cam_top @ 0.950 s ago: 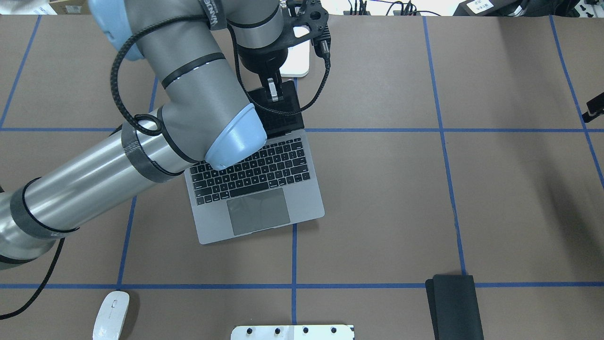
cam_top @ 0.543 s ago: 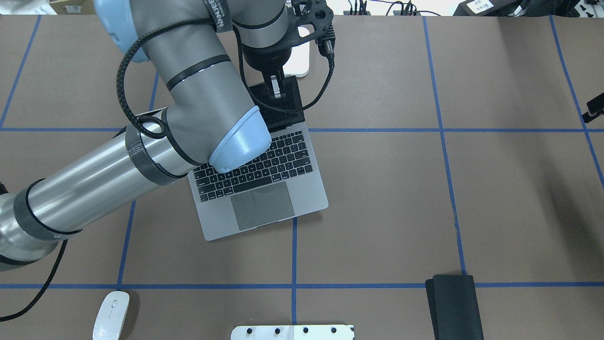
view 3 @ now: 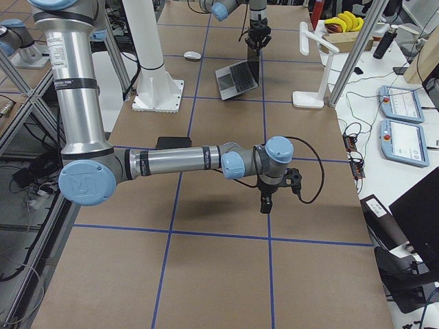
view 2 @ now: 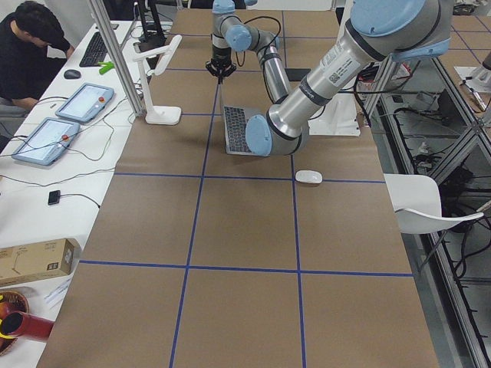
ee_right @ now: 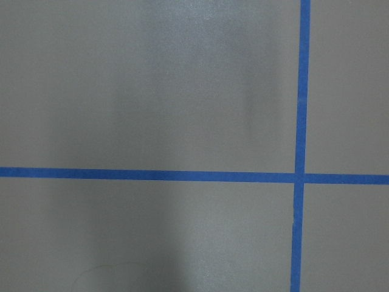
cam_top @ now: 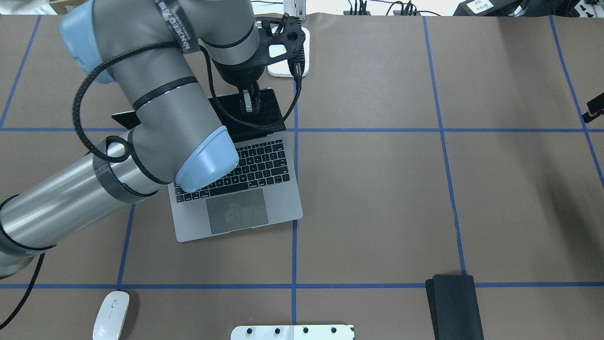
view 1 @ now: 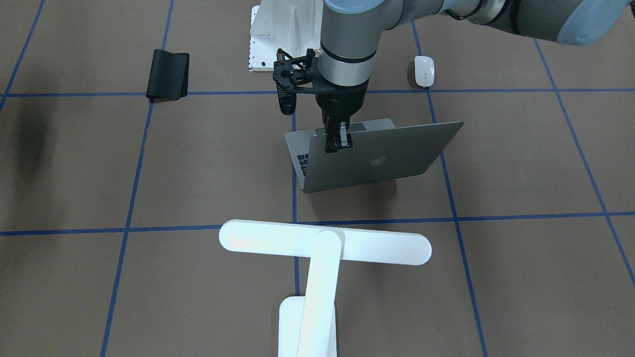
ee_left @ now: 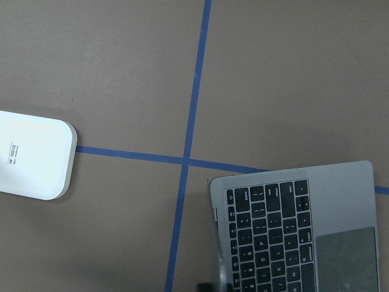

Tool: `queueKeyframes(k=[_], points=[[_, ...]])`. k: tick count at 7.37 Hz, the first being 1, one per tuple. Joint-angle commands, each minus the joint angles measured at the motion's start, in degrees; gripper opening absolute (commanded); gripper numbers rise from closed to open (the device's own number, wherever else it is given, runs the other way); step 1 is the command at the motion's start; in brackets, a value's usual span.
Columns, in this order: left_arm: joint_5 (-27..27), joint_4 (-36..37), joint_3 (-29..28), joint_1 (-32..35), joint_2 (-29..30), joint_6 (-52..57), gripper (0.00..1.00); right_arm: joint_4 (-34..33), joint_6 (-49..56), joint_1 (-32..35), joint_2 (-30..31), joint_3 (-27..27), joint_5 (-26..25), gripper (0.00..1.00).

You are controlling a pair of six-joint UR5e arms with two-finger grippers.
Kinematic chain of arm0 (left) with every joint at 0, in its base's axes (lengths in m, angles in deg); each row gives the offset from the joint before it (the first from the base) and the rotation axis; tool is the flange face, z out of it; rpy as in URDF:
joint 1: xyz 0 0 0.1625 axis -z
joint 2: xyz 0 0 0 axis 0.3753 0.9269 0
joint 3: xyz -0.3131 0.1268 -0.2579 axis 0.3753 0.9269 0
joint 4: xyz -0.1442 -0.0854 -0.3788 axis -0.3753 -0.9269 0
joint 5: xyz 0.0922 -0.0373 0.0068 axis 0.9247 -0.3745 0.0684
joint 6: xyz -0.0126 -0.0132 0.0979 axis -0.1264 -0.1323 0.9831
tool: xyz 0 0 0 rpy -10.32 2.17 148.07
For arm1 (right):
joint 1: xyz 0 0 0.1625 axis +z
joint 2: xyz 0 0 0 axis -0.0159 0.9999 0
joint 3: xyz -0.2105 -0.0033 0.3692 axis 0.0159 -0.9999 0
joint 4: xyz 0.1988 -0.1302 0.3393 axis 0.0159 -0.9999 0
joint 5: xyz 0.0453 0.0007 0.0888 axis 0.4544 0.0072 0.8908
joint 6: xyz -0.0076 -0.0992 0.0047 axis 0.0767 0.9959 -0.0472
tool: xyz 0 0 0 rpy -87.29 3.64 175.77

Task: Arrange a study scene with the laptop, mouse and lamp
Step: 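Nudge the laptop with the left gripper to square it below the lamp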

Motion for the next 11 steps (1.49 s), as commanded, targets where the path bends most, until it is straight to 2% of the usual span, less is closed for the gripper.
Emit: queueKeyframes(k=[1, 5, 6, 9, 11], points=[[0.7, 0.0, 1.4, -0.1, -0.3, 5.9, 0.0, 0.0, -0.1, 0.1, 0.2, -0.9, 0.0, 1.0], [1.2, -0.3, 0.2, -1.2, 2.8, 6.4, 0.0, -0.1, -0.5, 0.1, 0.0, -3.7, 0.1, 1.0], [2.9, -0.5, -1.9, -2.4, 4.1, 6.3, 0.0, 0.0, -0.5, 0.0, -0.1, -4.5, 0.0, 1.0], [3.1, -0.7, -2.5, -2.4, 4.2, 6.1, 0.0, 0.1, -0.6, 1.6, -0.1, -2.5, 0.3, 1.0], [3.0, -3.3, -3.6, -3.1, 3.7, 0.9, 0.0, 0.1, -0.6, 2.4, -0.1, -1.7, 0.6, 1.0]])
